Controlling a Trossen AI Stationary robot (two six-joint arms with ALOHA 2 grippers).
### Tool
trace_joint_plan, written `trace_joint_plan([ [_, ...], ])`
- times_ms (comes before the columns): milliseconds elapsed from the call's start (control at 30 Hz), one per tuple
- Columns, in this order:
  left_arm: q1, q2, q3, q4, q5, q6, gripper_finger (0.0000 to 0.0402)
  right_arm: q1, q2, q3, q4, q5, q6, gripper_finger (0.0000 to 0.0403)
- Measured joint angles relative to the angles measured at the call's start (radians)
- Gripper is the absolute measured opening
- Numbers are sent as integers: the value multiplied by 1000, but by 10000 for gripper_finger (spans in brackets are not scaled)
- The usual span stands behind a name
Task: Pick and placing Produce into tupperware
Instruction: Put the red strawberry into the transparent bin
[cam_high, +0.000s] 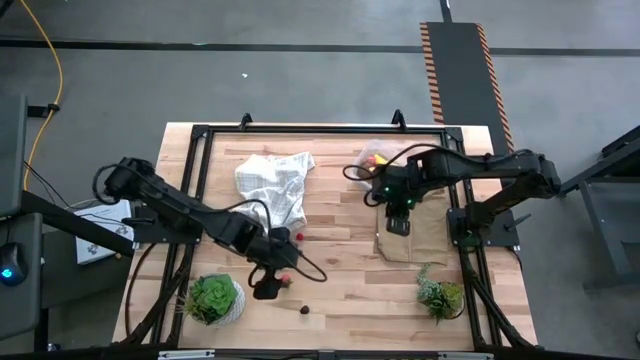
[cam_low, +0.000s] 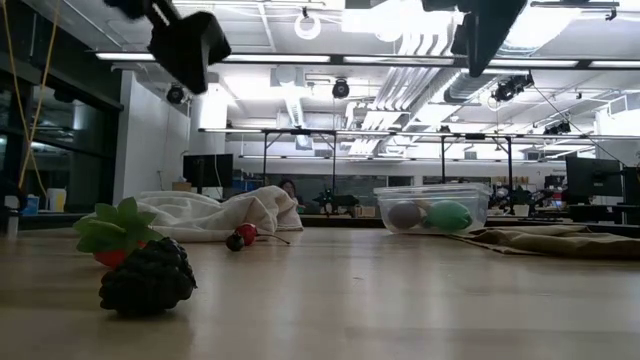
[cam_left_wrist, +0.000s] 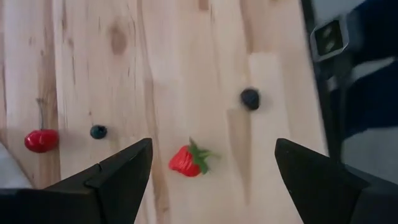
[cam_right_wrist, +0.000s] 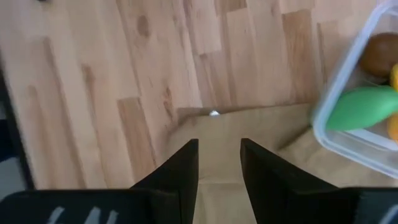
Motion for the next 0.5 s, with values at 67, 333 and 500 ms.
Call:
trace_joint_plan([
  [67, -3, 18, 0, -15, -11, 29, 328, 8, 0, 0, -15, 20, 9, 110],
  [333, -2, 73, -1, -58, -11, 247, 328, 23, -22, 0, -19, 45, 57, 110],
  [500, -1, 100, -1, -53, -12, 328, 328, 23, -57, 0, -21, 89, 90, 110],
])
